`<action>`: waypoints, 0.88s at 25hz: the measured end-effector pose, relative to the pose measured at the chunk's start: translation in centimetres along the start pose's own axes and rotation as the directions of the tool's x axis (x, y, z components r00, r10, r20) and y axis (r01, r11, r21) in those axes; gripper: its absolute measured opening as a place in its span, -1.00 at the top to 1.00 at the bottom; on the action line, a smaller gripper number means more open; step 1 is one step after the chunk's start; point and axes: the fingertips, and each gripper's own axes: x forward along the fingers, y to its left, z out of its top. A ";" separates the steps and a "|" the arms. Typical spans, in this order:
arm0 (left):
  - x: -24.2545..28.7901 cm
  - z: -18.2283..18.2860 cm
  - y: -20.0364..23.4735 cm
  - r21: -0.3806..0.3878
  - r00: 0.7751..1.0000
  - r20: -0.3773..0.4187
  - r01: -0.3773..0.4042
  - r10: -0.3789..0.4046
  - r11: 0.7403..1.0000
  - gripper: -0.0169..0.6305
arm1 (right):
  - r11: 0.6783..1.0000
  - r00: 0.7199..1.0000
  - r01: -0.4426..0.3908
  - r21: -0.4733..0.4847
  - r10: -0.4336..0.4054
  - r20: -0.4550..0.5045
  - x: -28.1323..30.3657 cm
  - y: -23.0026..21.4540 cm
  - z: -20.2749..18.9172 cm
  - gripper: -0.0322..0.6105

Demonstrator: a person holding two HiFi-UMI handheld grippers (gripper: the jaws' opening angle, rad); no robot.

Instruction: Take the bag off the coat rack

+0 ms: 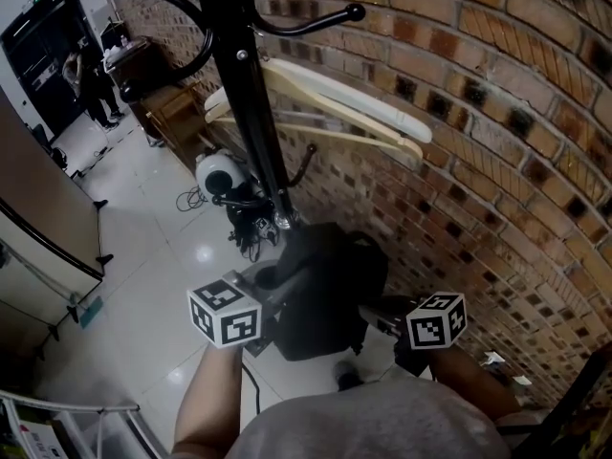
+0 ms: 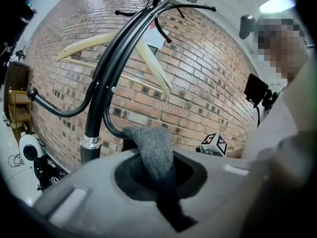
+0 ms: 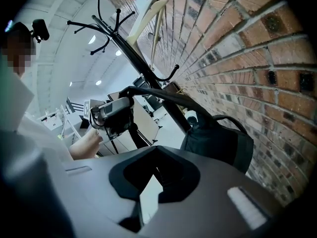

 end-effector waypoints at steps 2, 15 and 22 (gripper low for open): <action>0.0 0.1 -1.1 -0.001 1.000 0.006 0.021 -0.021 1.000 0.90 | 1.000 1.000 -0.001 -0.001 0.001 0.004 -0.3 0.4 -0.3 0.90; -2.3 -5.0 -10.0 -0.026 0.999 -0.008 0.052 -0.053 0.998 0.90 | 1.000 0.997 0.003 -0.028 -0.001 0.071 -4.1 3.8 -3.0 0.90; -5.8 -10.0 -15.3 -0.089 1.000 -0.009 0.025 -0.026 0.996 0.90 | 0.998 0.997 0.011 -0.056 -0.007 0.075 -6.9 8.3 -7.7 0.90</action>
